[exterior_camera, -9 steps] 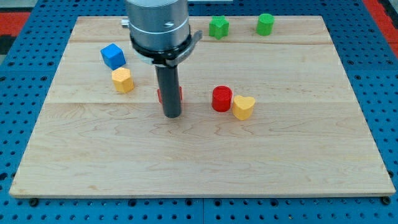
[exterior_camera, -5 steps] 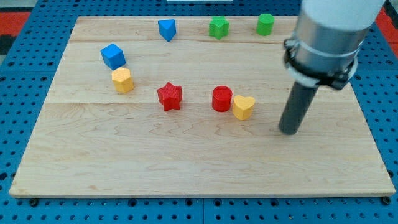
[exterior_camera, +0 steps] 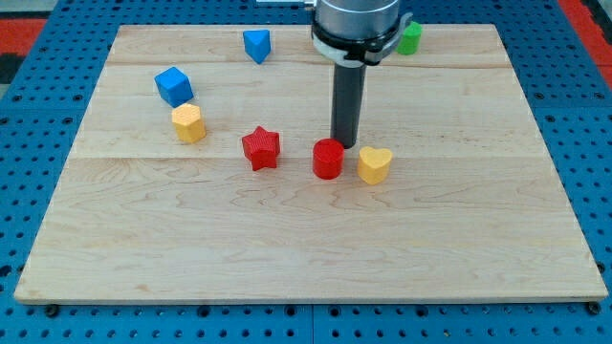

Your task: Place the red circle in between the yellow heart and red star

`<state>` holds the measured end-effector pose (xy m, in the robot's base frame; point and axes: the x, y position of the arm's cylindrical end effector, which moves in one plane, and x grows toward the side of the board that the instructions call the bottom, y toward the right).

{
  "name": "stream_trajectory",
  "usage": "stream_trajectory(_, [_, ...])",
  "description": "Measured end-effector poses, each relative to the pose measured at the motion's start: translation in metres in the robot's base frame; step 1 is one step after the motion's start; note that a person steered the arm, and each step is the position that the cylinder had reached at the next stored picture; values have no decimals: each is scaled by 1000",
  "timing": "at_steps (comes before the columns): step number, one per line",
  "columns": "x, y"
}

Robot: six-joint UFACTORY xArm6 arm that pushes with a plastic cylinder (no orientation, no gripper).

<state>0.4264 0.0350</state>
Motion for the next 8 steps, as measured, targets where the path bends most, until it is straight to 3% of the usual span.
stream_trajectory(1, [2, -5])
stream_trajectory(2, [-34, 20])
stream_trajectory(4, [-11, 115])
stream_trajectory(6, [-22, 193])
stream_trajectory(8, [-31, 180])
